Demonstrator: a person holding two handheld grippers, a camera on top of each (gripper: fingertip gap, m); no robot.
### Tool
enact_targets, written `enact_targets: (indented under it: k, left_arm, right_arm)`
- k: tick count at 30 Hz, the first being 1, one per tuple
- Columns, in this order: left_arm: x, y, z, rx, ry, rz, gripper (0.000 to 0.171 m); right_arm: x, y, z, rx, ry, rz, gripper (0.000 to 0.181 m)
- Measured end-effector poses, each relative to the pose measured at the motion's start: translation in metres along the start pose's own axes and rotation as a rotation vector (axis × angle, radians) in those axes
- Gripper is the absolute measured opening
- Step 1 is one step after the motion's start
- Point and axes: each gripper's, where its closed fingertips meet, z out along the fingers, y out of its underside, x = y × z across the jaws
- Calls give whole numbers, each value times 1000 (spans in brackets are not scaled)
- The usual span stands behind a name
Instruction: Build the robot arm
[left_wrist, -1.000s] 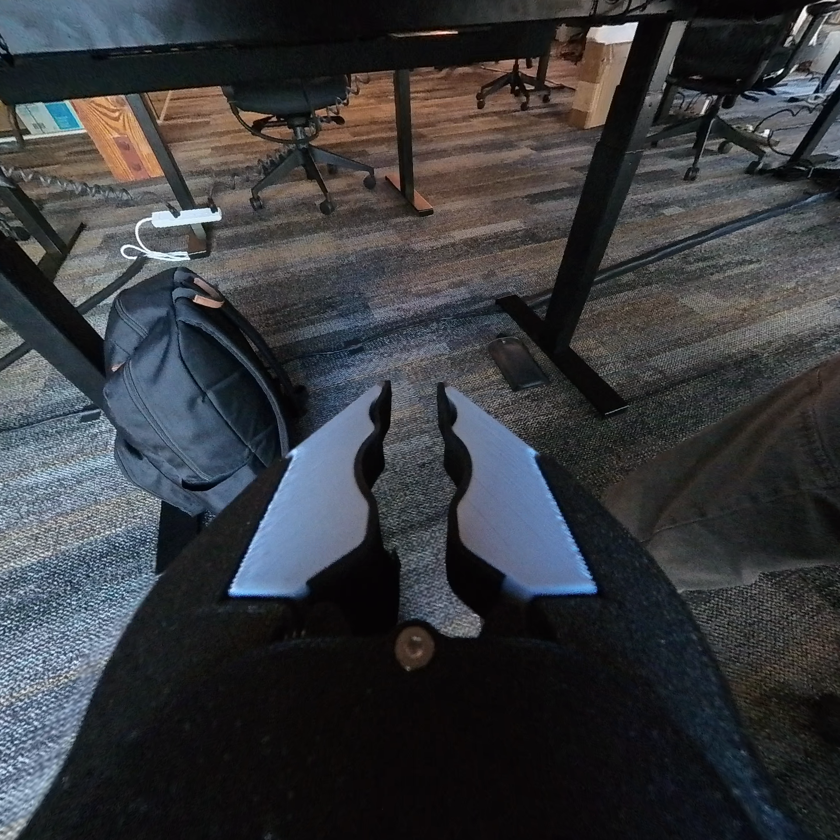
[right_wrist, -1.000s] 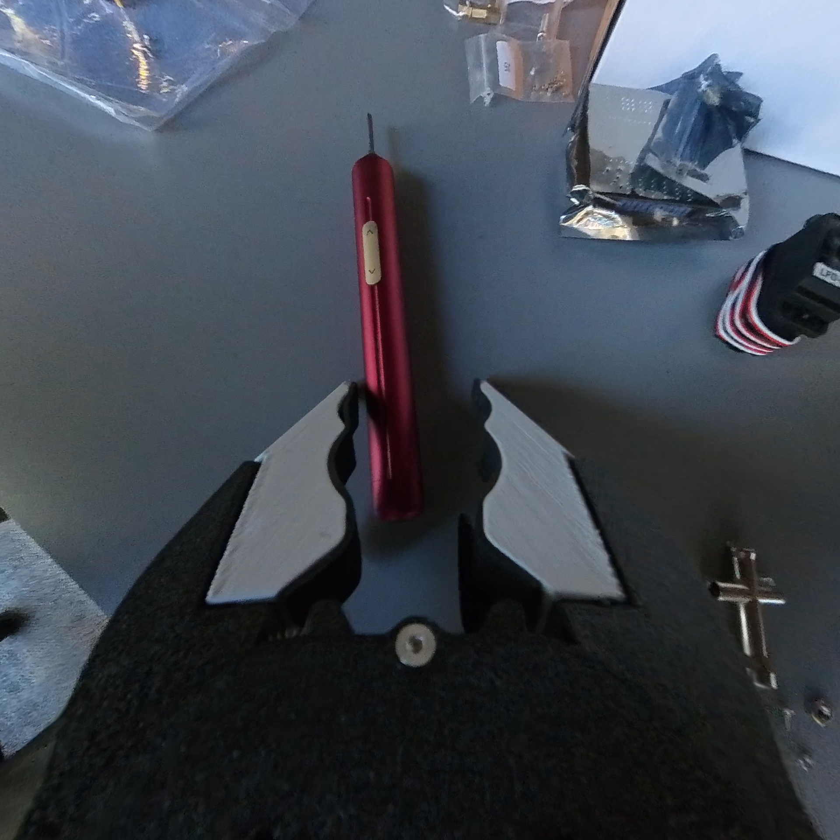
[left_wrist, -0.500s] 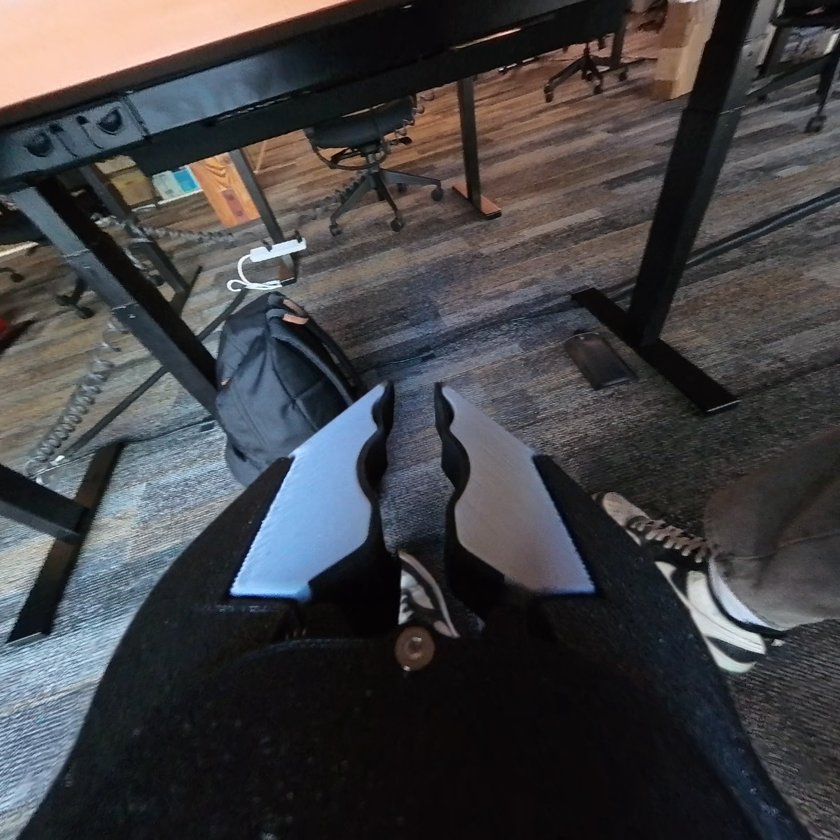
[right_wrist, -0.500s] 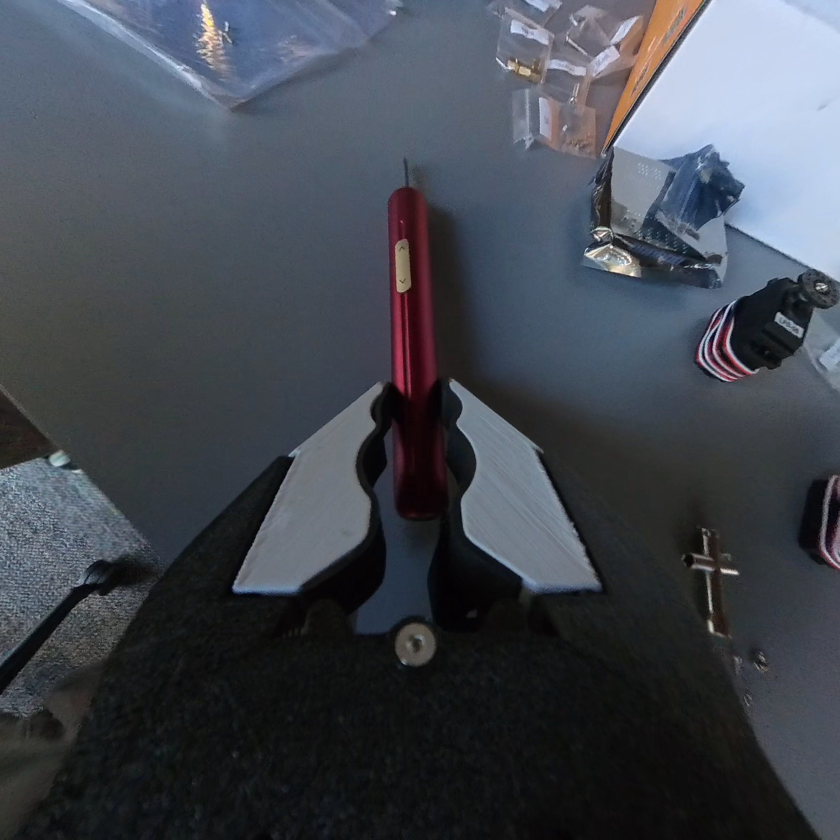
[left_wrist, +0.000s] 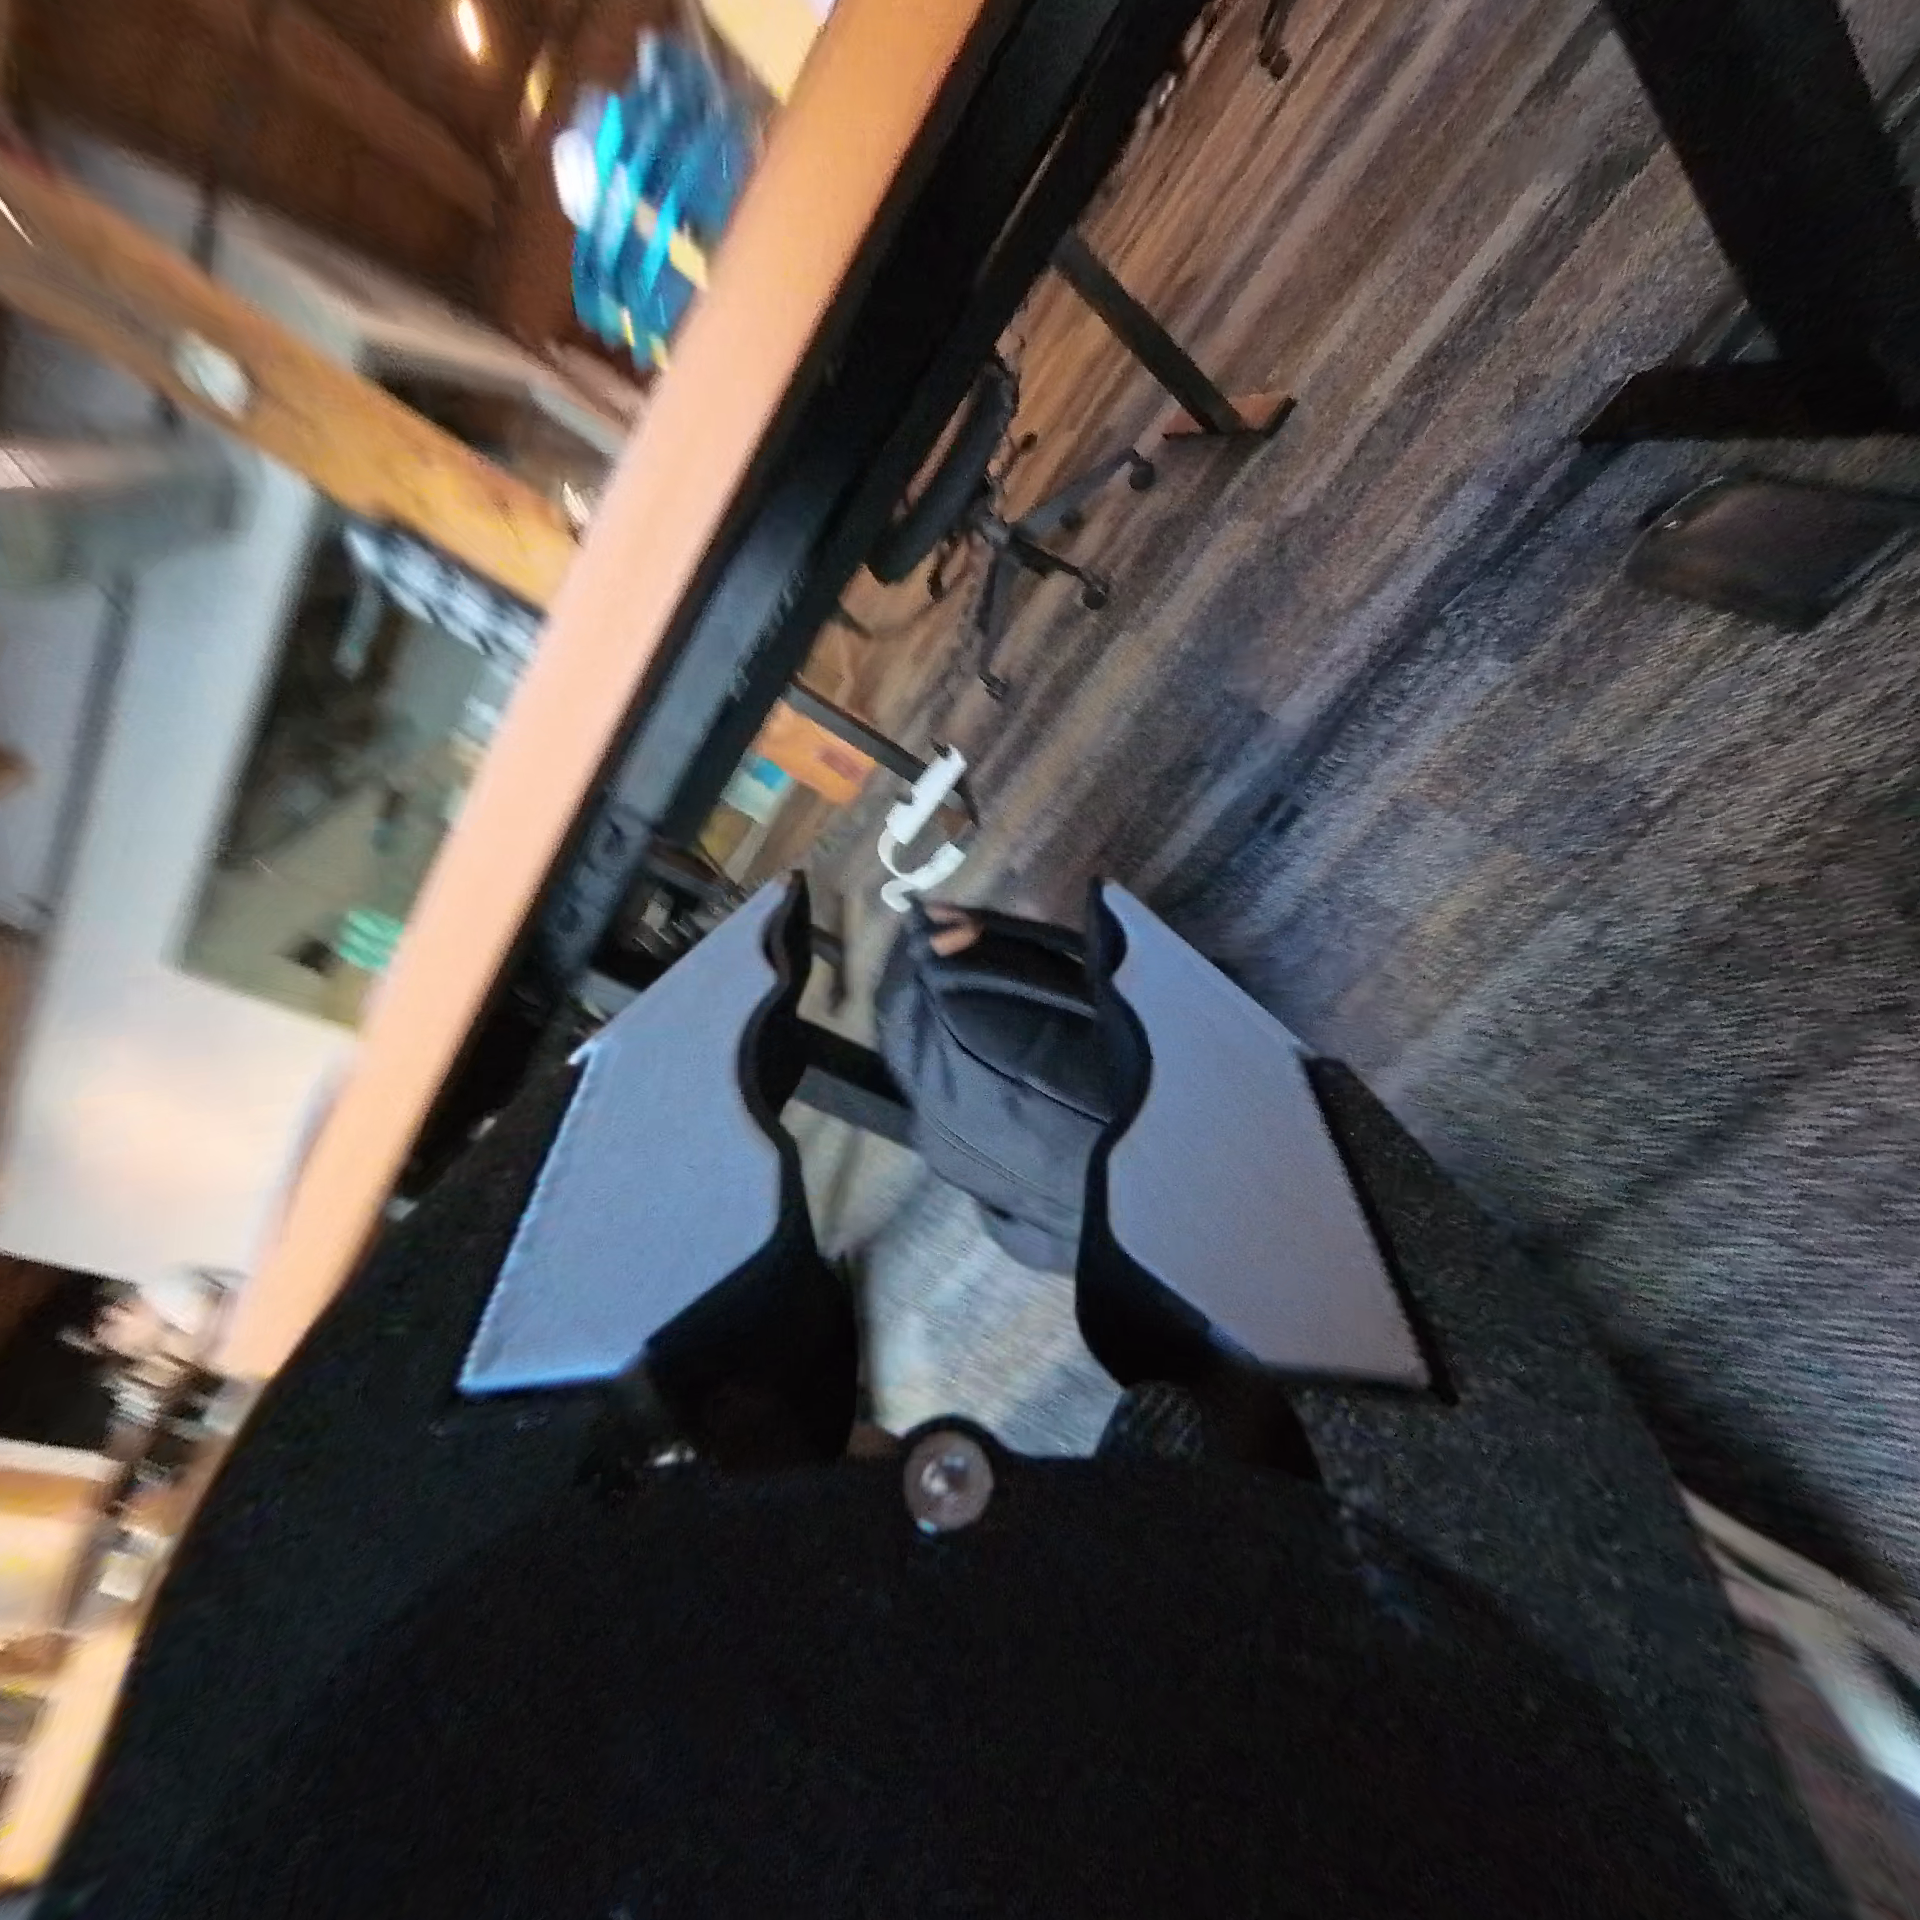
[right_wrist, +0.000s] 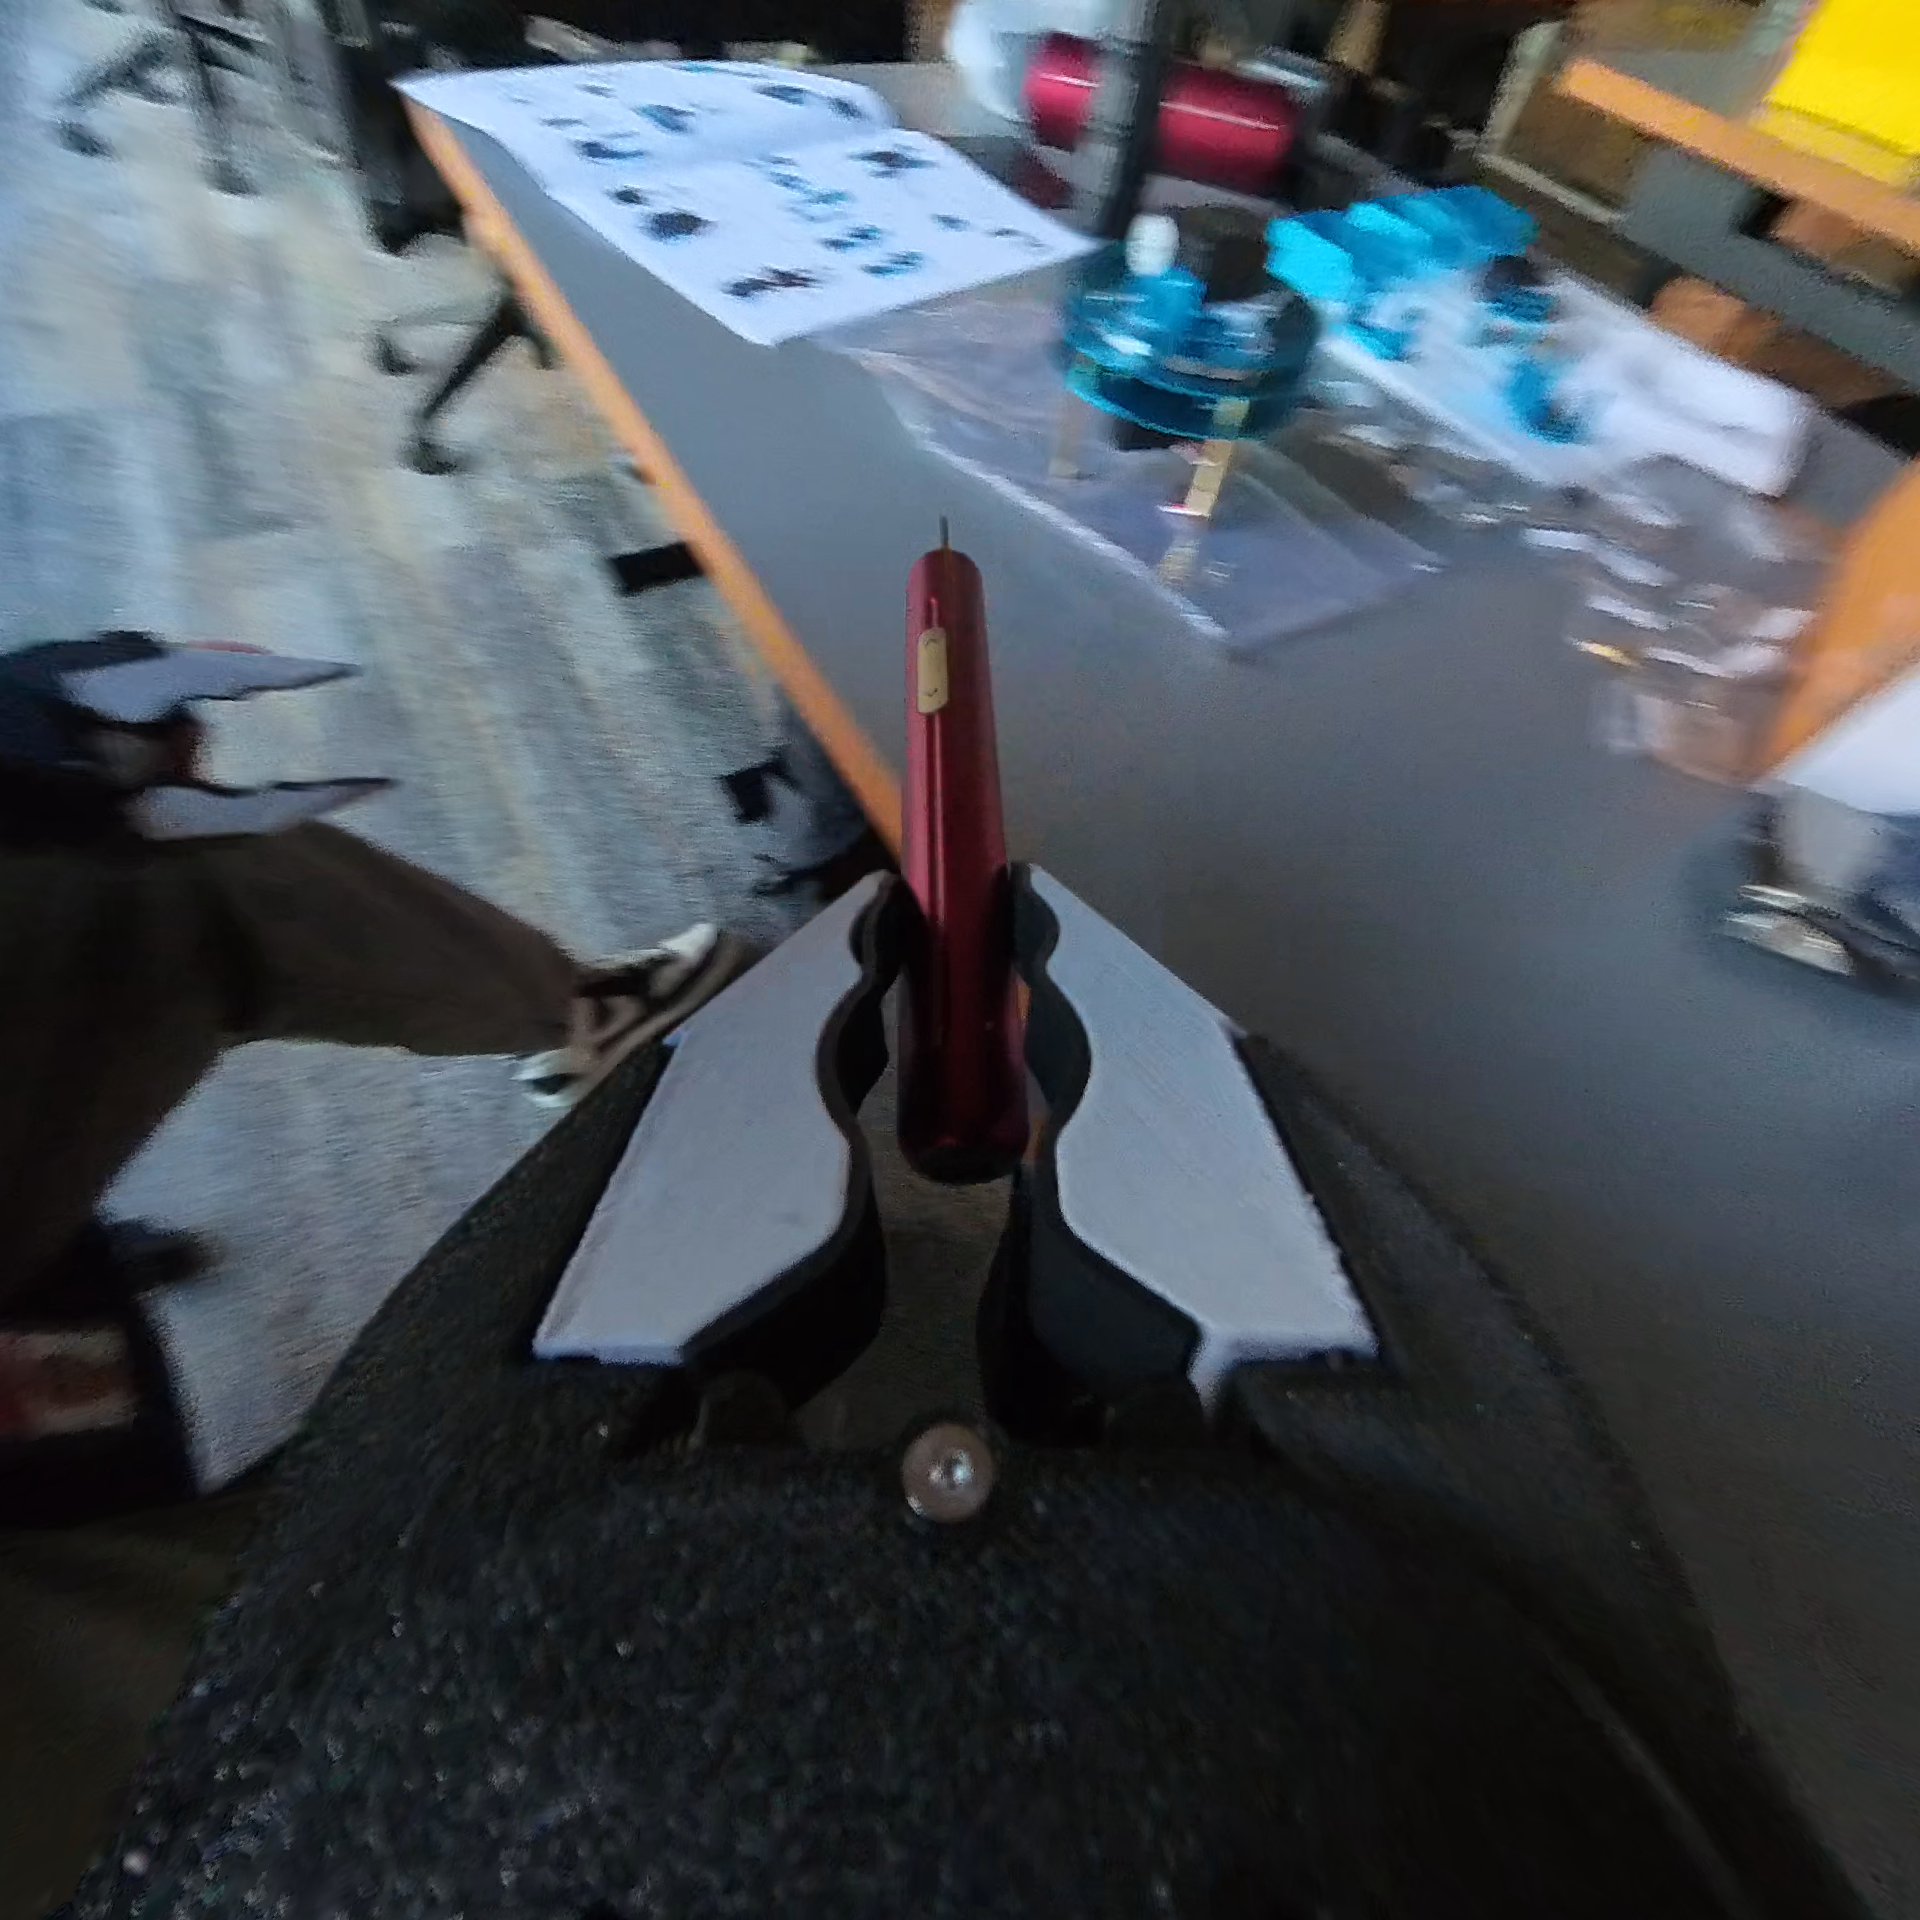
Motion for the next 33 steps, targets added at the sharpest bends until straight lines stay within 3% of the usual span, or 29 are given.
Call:
enact_targets:
  k: [2, 5, 9, 13, 15, 17, 19, 22, 25, 28, 30, 33]
  left_arm:
    - [2, -38, -4, 77, -65, 131, 60]
    - [17, -95, -11, 194, -105, 226, 71]
    - [42, -133, -7, 247, -138, 294, 88]
    - [63, -114, 1, 146, -104, 284, 93]
    - [75, -108, -1, 139, -94, 316, 79]
    - [91, -104, -2, 144, -47, 353, 40]
    - [101, -99, 0, 138, -28, 357, 17]
    - [103, -95, 2, 124, 13, 242, 15]
    - [90, -86, 9, 115, 6, 146, 14]
    - [74, -65, 21, 73, 5, 21, 14]
    - [66, -49, 27, 43, 17, -82, 14]
    - [59, -41, 29, 50, 8, -164, 14]
  right_arm:
    - [-50, 3, 7, -8, -113, 26, 19]
    - [-120, 35, 33, -76, -280, 118, 19]
    - [-194, 96, 74, -154, -446, 272, 20]
    - [-236, 140, 95, -199, -496, 352, 20]
    - [-248, 147, 97, -204, -511, 359, 19]
    - [-254, 149, 99, -198, -497, 326, 20]
    - [-254, 148, 100, -198, -483, 292, 20]
    - [-251, 142, 105, -159, -482, 294, 20]
    - [-246, 124, 111, -21, -484, 340, 23]
    - [-231, 109, 117, 142, -410, 305, 52]
    - [-215, 115, 123, 216, -314, 261, 55]
    - [-219, 123, 141, 276, -351, 349, 60]
